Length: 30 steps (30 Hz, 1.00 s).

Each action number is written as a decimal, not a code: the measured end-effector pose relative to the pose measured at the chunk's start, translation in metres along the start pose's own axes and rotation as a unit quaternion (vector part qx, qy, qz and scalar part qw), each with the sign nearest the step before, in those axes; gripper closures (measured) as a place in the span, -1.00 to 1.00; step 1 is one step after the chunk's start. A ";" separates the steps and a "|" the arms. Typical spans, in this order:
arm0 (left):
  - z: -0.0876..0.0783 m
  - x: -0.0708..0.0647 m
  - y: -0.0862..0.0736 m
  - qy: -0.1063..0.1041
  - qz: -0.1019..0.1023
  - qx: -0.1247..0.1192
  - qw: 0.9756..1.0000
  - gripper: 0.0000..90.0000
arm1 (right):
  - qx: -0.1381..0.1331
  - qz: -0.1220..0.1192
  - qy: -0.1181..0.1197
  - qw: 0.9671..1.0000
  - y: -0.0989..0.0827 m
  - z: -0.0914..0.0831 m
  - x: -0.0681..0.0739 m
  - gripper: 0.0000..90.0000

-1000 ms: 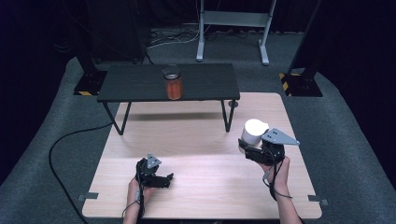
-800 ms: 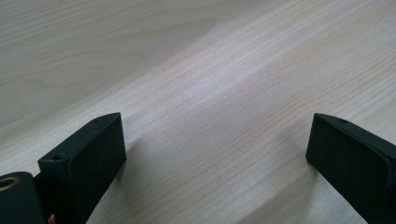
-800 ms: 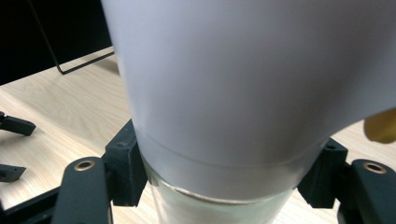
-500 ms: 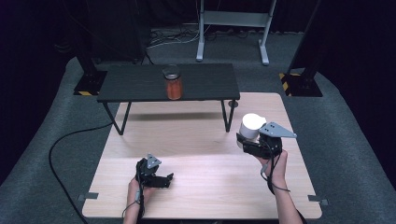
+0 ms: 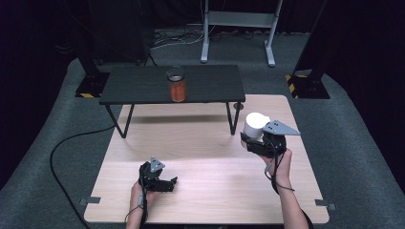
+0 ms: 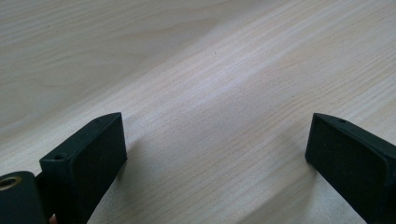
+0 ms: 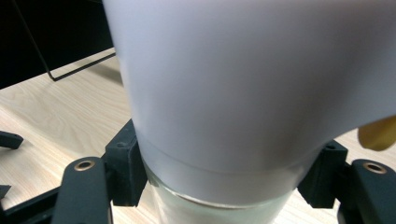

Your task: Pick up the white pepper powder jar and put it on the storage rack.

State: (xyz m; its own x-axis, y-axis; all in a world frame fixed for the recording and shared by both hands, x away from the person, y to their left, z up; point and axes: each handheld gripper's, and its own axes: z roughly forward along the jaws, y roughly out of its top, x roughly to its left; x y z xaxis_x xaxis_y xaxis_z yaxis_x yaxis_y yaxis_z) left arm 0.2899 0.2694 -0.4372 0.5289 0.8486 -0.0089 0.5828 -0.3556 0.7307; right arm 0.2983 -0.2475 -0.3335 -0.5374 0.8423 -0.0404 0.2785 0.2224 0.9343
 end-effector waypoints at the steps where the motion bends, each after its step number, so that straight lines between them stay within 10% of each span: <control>1: 0.000 0.000 0.000 0.000 0.000 0.000 1.000 -0.89 | 0.001 0.001 0.000 1.000 0.001 0.001 -0.001 -0.34; 30: 0.000 0.000 0.000 0.000 0.000 0.000 1.000 -0.88 | 0.000 0.003 -0.001 1.000 0.019 0.015 -0.006 -0.34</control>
State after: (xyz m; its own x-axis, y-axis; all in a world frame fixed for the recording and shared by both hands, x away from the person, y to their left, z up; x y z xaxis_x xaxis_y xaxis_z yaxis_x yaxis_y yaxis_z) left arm 0.2899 0.2694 -0.4372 0.5286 0.8488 -0.0088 0.5828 -0.3553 0.7308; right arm 0.3185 -0.2414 -0.3211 -0.5331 0.8453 -0.0350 0.2822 0.2166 0.9346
